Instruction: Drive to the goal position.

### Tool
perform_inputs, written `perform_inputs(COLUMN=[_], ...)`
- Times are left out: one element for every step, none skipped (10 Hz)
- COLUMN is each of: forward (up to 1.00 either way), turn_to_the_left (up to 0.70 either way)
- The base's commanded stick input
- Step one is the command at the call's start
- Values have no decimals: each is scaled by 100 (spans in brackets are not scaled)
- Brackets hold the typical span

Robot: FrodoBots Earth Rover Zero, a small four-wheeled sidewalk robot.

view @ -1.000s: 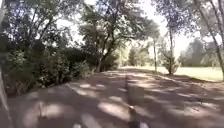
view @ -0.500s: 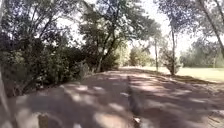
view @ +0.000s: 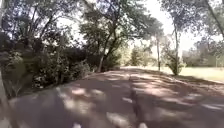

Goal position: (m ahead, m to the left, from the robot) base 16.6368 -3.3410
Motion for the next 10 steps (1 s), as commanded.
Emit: perform_inputs(forward=[70,70,70,70,70,70,70,70,70,70], turn_to_the_left=[-26,-35,-35,-6,0,0,0,0,0,0])
